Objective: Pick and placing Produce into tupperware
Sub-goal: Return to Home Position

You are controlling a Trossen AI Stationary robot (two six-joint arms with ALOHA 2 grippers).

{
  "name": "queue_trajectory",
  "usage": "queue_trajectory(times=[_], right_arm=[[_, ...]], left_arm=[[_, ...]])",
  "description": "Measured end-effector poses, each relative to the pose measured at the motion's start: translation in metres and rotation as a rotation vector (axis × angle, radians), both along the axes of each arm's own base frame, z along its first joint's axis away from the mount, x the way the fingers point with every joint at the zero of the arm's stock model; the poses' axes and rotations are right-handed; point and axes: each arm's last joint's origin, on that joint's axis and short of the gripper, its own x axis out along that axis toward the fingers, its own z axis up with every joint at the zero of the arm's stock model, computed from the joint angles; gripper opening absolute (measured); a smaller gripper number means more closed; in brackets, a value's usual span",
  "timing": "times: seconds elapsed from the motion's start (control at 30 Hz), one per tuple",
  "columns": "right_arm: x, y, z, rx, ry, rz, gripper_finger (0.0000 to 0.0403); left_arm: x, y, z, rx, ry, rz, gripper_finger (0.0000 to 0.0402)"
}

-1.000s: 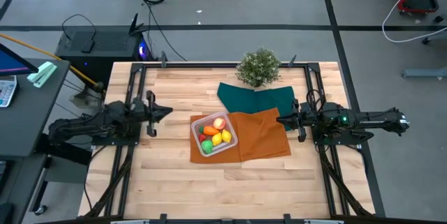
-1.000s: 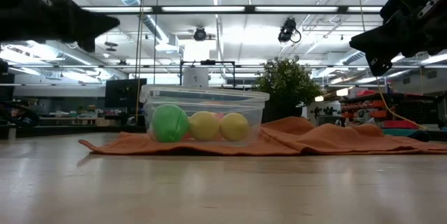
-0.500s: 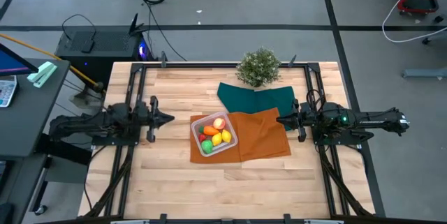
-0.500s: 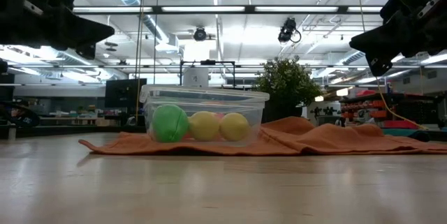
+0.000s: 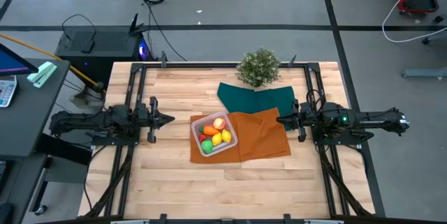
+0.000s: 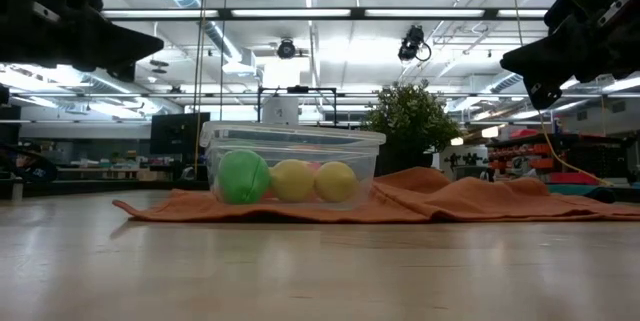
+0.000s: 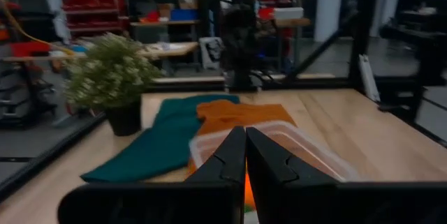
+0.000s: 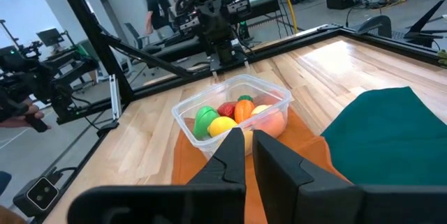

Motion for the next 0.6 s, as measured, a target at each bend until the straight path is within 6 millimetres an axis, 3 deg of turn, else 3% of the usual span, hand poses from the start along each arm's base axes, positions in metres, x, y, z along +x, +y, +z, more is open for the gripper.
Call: queue_trajectory(times=[0.3, 0.6], right_arm=[[0.0000, 0.0000, 0.0000, 0.000, 0.000, 0.000, 0.0000], [0.0000, 0.0000, 0.0000, 0.000, 0.000, 0.000, 0.0000]], left_arm=[[0.0047, -0.0007, -0.0069, -0.037, 0.083, -0.032, 0.0031], [0.0057, -0.0002, -0.0057, -0.181, 0.058, -0.022, 0.0036]])
